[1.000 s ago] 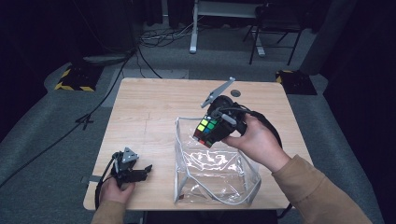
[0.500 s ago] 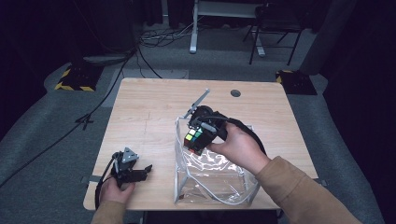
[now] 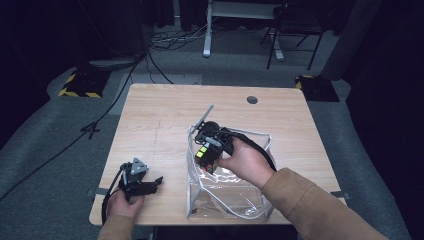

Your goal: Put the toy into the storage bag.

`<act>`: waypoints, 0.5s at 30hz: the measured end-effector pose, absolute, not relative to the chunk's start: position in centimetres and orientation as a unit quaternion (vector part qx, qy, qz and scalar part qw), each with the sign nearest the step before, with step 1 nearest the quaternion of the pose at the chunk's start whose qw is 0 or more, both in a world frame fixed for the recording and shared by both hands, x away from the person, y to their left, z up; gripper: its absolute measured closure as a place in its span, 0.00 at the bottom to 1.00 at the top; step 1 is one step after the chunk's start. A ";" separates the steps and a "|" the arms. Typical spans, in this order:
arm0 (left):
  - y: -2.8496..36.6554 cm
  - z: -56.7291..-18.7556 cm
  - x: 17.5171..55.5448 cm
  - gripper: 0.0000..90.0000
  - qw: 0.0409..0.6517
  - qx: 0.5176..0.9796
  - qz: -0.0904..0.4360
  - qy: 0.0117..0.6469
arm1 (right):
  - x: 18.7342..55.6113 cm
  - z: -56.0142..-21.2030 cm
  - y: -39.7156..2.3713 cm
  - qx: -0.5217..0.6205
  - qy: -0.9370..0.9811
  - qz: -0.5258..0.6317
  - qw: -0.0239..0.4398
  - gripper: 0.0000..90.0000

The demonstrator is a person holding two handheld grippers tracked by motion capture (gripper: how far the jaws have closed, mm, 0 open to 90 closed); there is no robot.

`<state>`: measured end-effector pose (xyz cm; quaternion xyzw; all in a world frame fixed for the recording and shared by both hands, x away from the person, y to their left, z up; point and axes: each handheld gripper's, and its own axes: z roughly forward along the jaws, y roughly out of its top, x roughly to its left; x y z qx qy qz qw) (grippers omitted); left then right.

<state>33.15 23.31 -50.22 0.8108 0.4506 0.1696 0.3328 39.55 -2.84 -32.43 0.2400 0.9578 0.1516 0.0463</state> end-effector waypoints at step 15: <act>23.3 -50.2 33.1 0.27 0.334 0.810 0.169 0.451 | 39.8 -35.5 -2.6 0.282 0.954 0.104 0.018 0.37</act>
